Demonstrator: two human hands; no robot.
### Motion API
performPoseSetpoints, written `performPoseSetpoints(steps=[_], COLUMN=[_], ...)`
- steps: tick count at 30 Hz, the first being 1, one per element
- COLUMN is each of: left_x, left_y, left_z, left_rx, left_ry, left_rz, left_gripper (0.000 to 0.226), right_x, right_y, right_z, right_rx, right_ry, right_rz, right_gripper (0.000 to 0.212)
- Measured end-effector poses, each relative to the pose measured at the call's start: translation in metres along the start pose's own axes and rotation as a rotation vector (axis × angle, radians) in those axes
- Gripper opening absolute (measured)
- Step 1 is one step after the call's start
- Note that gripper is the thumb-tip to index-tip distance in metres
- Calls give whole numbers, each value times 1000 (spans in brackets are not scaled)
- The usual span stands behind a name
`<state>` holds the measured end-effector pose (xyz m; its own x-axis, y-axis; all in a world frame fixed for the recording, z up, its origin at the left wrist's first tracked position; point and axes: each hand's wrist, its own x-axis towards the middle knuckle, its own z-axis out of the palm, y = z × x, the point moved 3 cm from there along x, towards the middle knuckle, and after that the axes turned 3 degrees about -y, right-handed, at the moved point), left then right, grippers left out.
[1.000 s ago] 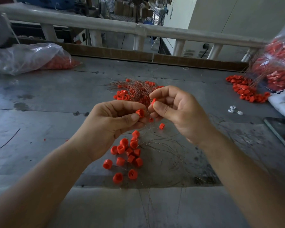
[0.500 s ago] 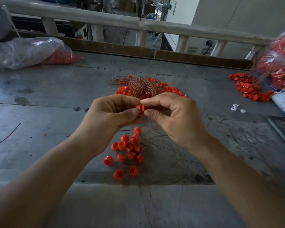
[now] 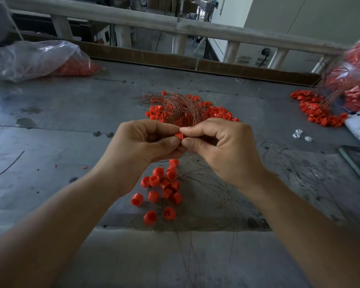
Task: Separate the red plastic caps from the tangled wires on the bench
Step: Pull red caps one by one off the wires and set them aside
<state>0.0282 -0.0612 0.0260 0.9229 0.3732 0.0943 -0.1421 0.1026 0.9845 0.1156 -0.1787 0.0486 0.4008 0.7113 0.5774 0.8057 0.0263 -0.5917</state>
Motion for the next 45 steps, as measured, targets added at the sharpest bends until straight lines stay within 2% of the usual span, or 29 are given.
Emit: performPoseSetpoints(steps=[7,13,17,20,23,26,31,37,45], left_x=[-2,-3,-3,-4,-4,-5,-11,-16,-13], left_y=[0,3,7,7,6,8,13,15,17], left_z=[2,0,-1,-1,1,4,11,13,10], left_rx=[-51,-32,-64,-66,-76,-73,218,176,109], left_ry=[-10,-52,-134,-199,-235,-232,-153,-167,-160], left_rz=[-32,-33,-53,-84,-104,-58,155,222,169], left_gripper=[18,19,22,28,36,46,61,55,60], right_x=[-3,0,3,4,4,4,3,0,3], right_y=[-3,-3,-2,-2,-4,-6,-9,-14,-11], right_z=[1,0,-3,-3,-4,-5,-2,2,-1], right_rx=[26,11,142,87,72,52,-13,-16,66], right_ry=[59,16,-111,-304,-401,-364,-314,-240,-208], right_rz=[8,-19,59,79,88,87,42,-17,-9], right_gripper=[19,21,31,38,25,14,12,11,11])
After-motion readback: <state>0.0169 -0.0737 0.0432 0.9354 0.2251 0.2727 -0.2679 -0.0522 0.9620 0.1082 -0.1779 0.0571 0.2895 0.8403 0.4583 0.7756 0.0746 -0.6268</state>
